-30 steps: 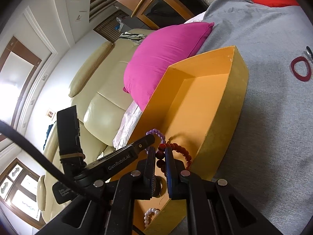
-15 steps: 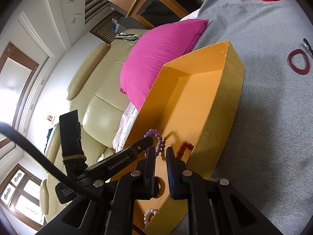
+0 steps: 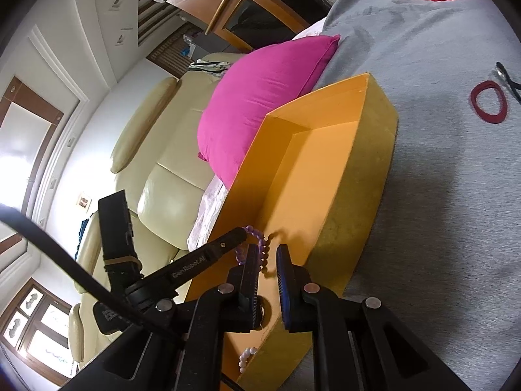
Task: Organize jewelry
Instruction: 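Open the right tool dropping the red bracelet while the left tool releases the purple bracelet, then withdraw both open tools from the box toward the remaining jewelry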
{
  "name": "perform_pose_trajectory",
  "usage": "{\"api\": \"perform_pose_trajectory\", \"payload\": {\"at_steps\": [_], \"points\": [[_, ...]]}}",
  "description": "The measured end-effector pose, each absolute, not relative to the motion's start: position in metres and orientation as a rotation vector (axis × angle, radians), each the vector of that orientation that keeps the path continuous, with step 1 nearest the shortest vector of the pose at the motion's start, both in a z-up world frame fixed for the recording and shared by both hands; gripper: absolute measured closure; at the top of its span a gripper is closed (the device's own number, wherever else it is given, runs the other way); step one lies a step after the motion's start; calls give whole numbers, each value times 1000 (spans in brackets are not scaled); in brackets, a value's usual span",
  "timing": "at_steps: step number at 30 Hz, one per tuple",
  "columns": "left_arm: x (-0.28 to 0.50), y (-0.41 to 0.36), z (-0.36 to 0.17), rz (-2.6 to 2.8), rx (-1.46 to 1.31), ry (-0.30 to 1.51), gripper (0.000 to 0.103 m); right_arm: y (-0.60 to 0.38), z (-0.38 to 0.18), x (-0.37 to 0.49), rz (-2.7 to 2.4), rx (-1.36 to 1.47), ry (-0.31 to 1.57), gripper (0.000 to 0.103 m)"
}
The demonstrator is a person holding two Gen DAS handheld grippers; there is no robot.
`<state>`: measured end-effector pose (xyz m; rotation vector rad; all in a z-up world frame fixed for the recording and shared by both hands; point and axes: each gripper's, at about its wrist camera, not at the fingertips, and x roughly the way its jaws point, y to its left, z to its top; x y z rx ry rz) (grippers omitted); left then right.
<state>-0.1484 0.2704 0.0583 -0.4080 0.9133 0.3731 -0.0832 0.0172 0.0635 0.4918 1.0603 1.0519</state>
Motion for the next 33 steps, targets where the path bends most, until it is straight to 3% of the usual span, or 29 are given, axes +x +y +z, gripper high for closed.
{"api": "perform_pose_trajectory", "payload": {"at_steps": [5,8,17,19,21,28,33], "points": [[-147,268,62,363,-412,895,90,2,66,-81,1033,505,1054,89],[-147,265,67,356,-405,869,78,-9,69,-79,1023,514,1040,89],[-145,256,75,372,-404,835,77,-54,76,-70,956,548,1015,89],[-144,249,78,367,-388,820,67,-64,76,-68,933,553,1012,89],[-143,239,83,364,-371,798,41,-72,77,-66,912,555,1011,89],[-132,199,92,296,-336,757,34,-106,85,-68,831,524,991,76],[-120,159,93,229,-280,770,34,-132,96,-68,783,500,961,76]]}}
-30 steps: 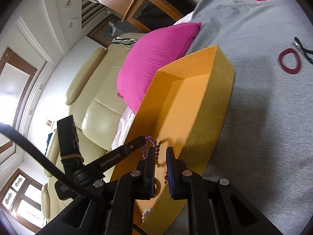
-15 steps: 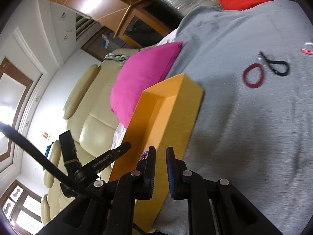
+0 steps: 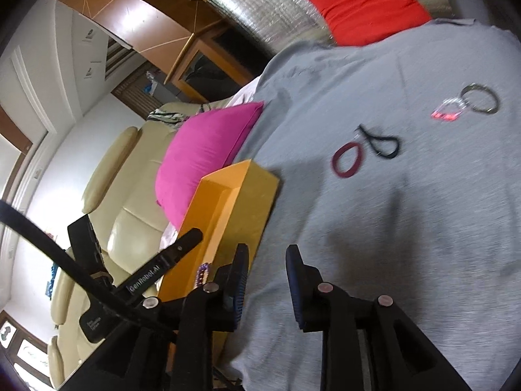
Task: Organize jewelry
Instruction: 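Withdraw both open tools from the box toward the remaining jewelry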
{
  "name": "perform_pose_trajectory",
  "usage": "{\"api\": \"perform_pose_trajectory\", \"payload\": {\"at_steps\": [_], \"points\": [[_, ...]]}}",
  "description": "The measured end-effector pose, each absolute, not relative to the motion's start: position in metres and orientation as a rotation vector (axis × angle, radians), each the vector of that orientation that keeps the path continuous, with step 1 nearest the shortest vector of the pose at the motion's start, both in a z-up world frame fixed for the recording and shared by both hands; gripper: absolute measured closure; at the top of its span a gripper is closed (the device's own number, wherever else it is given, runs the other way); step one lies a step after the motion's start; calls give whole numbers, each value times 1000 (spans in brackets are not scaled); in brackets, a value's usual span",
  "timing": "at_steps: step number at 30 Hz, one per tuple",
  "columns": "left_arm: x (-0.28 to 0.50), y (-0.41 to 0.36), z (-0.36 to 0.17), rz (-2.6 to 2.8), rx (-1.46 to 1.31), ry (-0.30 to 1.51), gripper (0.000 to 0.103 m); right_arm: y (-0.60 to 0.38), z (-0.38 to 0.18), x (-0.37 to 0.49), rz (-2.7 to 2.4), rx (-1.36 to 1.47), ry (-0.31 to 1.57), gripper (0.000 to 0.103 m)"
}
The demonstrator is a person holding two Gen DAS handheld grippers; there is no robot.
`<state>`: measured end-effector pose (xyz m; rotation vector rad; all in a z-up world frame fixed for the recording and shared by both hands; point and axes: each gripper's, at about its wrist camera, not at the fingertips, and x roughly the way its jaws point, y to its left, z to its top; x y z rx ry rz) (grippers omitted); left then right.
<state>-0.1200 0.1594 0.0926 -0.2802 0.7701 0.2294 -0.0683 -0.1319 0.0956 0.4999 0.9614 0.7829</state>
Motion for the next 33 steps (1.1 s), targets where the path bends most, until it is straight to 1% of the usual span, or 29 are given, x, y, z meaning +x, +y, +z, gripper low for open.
{"api": "perform_pose_trajectory", "payload": {"at_steps": [1,3,5,6,8,9,10,11,12,14,17,18,20,27,33], "points": [[-118,149,94,217,-255,766,34,-136,97,-68,776,497,957,76],[-114,133,96,201,-209,751,31,-145,102,-69,753,484,938,72],[-112,114,99,187,-157,731,29,-154,106,-69,724,465,918,62],[-111,106,100,180,-132,723,29,-158,108,-69,714,459,910,60],[-108,84,102,164,-57,703,28,-167,112,-68,692,446,889,60],[-108,76,103,159,-22,695,26,-172,115,-67,678,436,875,60],[-106,66,103,159,18,687,24,-176,117,-66,669,429,865,60],[-105,57,103,168,56,679,17,-179,119,-66,658,423,853,60],[-106,45,103,189,115,659,15,-184,121,-66,644,415,838,60],[-110,22,103,215,225,607,15,-191,128,-67,608,376,795,60],[-115,-2,101,189,305,568,15,-201,137,-69,568,323,743,60],[-114,-7,101,178,312,570,15,-205,139,-69,559,315,732,58],[-114,-14,100,150,296,582,15,-215,141,-67,537,316,720,48],[-104,-12,94,44,165,643,15,-272,130,-44,414,452,750,48],[-82,-4,76,30,70,743,15,-301,125,-26,352,518,765,48]]}}
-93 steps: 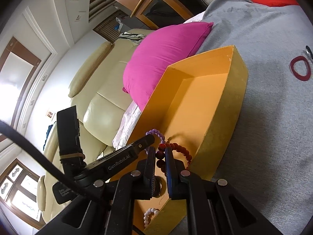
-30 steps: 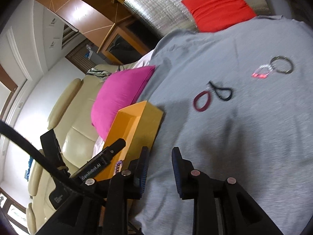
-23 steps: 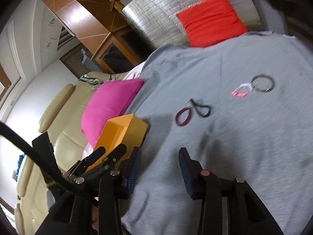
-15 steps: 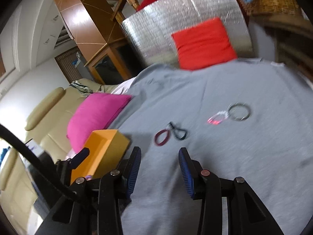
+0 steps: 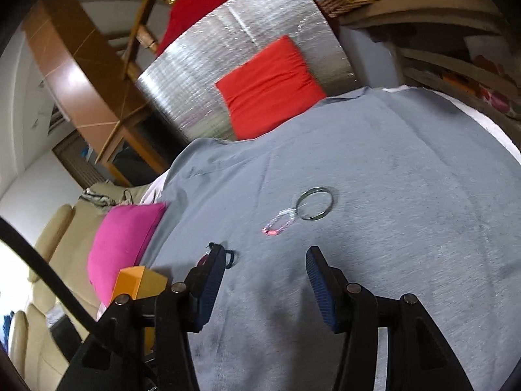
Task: Organize jewelry
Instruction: 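Withdraw both open tools from the box toward the remaining jewelry, then move the open right tool down over the pink-white beaded bracelet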
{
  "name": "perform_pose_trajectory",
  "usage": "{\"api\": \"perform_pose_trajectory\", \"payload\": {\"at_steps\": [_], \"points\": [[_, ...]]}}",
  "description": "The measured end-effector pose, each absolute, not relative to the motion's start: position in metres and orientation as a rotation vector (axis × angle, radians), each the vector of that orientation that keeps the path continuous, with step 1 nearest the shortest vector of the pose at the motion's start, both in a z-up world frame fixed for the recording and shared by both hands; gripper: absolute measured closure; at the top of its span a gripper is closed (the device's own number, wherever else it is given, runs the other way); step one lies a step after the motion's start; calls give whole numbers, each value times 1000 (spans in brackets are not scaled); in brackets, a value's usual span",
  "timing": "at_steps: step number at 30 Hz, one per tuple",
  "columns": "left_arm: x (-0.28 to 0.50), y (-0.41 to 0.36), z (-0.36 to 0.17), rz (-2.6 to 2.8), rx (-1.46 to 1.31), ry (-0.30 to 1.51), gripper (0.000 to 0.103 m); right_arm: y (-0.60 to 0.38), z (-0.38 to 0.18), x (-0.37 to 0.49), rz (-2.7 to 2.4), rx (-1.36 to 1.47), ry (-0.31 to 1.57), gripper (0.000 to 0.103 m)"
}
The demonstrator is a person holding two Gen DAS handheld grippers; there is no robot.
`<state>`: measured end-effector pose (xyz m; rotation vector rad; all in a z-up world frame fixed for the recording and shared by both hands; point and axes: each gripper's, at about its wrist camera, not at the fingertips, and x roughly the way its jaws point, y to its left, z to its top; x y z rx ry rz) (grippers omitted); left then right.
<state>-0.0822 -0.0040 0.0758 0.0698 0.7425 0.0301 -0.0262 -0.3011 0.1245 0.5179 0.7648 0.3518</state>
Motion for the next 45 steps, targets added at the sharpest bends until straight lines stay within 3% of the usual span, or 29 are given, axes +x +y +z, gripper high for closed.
{"api": "perform_pose_trajectory", "payload": {"at_steps": [16,45], "points": [[-45,29,38,0,-149,957,15,-310,81,24,269,547,908,48],[-40,34,37,73,-117,956,15,-254,58,52,368,487,980,48]]}}
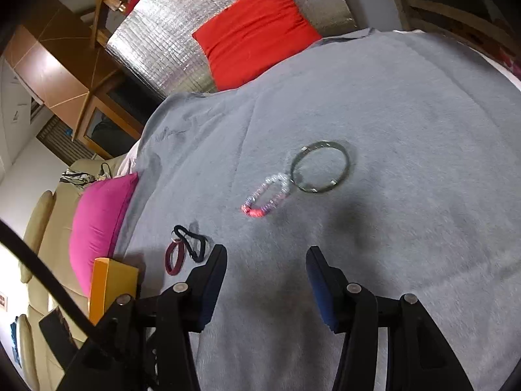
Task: Organize jewelry
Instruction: 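Move the open right tool down over the pink-white beaded bracelet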
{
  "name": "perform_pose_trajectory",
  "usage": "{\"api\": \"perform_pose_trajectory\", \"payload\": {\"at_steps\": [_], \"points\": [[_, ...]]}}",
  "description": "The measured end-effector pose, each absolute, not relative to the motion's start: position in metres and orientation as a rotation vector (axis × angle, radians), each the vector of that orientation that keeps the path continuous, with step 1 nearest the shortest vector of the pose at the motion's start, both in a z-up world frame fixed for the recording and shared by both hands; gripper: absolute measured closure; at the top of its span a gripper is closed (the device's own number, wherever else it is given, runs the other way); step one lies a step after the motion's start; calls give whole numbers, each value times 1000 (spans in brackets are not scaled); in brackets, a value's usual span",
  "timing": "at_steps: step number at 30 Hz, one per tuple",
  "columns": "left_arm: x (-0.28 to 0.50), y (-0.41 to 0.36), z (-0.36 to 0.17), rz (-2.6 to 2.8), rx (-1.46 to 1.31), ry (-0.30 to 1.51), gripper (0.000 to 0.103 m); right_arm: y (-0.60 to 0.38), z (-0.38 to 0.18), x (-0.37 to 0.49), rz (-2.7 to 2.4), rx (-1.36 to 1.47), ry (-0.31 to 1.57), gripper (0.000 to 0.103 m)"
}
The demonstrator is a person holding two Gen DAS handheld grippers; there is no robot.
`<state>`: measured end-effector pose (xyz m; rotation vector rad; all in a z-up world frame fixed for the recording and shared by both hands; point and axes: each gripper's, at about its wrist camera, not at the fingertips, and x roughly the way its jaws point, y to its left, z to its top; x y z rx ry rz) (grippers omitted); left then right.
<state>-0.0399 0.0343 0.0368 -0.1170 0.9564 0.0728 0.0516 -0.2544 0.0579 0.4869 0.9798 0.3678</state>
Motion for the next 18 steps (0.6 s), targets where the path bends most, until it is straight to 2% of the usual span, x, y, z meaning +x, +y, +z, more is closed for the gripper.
{"api": "perform_pose_trajectory", "payload": {"at_steps": [12,16,18], "points": [[-38,33,34,63,-101,969,15,-204,39,86,269,357,1005,47],[-37,34,33,72,-84,972,15,-192,39,93,229,314,972,38],[-37,37,32,77,-84,974,15,-183,38,96,193,263,955,38]]}}
